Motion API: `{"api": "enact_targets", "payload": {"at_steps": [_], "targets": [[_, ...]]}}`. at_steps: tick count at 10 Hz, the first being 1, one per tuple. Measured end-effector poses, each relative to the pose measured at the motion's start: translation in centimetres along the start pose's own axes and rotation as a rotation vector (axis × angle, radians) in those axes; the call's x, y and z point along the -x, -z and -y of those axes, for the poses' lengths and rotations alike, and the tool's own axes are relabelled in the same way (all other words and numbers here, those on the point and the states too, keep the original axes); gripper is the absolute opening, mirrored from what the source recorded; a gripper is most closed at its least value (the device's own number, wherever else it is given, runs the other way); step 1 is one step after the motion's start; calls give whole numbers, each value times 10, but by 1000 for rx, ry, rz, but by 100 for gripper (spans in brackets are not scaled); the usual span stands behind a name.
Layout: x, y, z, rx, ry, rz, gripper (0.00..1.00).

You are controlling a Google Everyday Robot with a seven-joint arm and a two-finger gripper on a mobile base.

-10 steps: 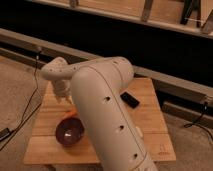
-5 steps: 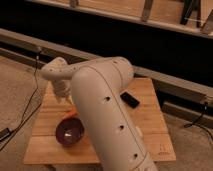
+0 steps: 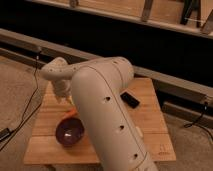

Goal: Place the pepper on the white sponge

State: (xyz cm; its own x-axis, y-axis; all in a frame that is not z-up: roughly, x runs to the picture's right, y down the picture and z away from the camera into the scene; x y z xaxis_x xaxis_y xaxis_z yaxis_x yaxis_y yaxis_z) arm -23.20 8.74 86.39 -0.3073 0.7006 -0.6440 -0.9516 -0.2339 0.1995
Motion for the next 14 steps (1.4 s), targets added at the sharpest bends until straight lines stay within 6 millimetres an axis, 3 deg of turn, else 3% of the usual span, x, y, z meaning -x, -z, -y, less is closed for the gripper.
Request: {"api": "enact_targets", "payload": {"at_steps": [6,7,11,14], "targets": [[-6,1,9,33,27,-3,65],[-10,2,18,54,62,-2,65],[-26,21,88,74,297,-24,65],[-27,37,113,-14,543,-51,65]]}}
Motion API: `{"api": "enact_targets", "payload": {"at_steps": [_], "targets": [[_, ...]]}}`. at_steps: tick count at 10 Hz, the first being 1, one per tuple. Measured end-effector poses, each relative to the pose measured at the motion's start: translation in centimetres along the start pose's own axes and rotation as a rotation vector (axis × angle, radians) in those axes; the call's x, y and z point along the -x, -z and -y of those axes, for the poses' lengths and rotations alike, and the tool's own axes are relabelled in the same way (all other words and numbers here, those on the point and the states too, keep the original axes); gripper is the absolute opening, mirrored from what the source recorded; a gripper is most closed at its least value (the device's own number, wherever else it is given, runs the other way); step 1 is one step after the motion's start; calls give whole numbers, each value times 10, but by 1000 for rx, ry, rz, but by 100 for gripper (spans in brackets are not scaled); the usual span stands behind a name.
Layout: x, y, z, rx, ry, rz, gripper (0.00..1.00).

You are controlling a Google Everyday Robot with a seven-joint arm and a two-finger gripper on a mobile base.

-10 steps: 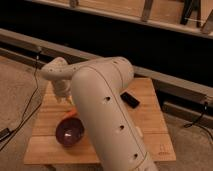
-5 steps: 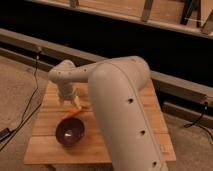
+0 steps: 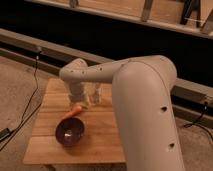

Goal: Place the pepper on the white sponge

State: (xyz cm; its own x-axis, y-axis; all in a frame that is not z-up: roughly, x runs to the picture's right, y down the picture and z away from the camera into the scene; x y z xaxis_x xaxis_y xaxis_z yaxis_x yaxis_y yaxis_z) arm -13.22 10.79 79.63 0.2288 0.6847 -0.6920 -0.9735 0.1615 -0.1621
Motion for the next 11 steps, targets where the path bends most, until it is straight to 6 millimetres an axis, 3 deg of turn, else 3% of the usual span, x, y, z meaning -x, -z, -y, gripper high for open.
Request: {"api": "enact_targets", "payload": {"at_steps": [3,9,11], "targets": [[6,8,11,-106,210,-44,65],[38,-12,17,-391,594,-63,65],[37,-16,11,-429,677,-62,65]]}}
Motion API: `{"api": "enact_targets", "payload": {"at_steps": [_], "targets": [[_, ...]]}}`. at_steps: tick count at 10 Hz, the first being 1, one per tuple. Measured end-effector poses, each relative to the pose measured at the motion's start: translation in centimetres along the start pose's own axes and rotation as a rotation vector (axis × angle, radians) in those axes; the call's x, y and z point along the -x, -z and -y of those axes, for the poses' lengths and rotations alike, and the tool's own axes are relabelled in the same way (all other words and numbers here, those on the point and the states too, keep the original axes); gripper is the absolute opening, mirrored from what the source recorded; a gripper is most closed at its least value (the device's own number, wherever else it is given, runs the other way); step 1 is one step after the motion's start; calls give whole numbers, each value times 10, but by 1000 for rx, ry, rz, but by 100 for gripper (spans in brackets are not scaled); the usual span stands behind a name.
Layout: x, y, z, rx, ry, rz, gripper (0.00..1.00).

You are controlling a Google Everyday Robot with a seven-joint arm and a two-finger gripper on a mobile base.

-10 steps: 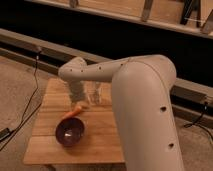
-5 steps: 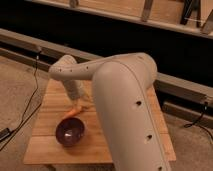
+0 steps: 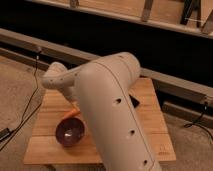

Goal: Place the pepper on the white sponge

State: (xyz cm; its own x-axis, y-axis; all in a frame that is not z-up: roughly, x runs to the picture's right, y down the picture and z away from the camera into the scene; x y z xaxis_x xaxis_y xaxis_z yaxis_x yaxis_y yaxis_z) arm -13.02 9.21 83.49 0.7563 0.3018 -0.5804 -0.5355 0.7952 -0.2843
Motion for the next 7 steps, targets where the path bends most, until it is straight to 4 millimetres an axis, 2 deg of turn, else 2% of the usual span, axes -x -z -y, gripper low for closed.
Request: {"api": "enact_targets", "payload": {"at_steps": [3,7], "targets": [[-5,2,-16,-17,143,-5,65],[-9,7,-9,-53,220,-5,65]]}}
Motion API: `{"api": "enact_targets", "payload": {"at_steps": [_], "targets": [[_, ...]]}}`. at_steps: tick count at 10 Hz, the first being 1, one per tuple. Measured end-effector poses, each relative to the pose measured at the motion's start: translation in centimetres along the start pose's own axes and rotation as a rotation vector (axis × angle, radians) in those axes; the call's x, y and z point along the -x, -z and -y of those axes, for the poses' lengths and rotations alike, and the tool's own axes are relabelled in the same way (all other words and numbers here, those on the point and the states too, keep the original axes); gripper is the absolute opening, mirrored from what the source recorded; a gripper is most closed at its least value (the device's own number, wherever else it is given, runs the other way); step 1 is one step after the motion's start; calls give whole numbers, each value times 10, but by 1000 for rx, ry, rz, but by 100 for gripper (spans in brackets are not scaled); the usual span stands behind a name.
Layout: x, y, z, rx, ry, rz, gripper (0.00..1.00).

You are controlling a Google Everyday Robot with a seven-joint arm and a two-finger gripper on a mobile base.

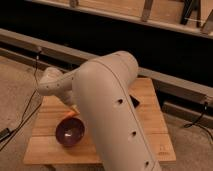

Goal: Place the pepper on the white sponge

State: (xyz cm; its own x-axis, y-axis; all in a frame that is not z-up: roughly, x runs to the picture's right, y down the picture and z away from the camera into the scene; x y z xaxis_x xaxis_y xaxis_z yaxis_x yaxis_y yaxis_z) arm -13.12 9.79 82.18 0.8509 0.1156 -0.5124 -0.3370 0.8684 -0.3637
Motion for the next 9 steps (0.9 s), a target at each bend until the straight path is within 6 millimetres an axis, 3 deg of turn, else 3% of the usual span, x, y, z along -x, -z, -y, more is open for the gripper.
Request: {"api": "enact_targets", "payload": {"at_steps": [5,9], "targets": [[6,3,-2,-34,114,-8,65],[23,1,-9,-48,230,-10,65]]}}
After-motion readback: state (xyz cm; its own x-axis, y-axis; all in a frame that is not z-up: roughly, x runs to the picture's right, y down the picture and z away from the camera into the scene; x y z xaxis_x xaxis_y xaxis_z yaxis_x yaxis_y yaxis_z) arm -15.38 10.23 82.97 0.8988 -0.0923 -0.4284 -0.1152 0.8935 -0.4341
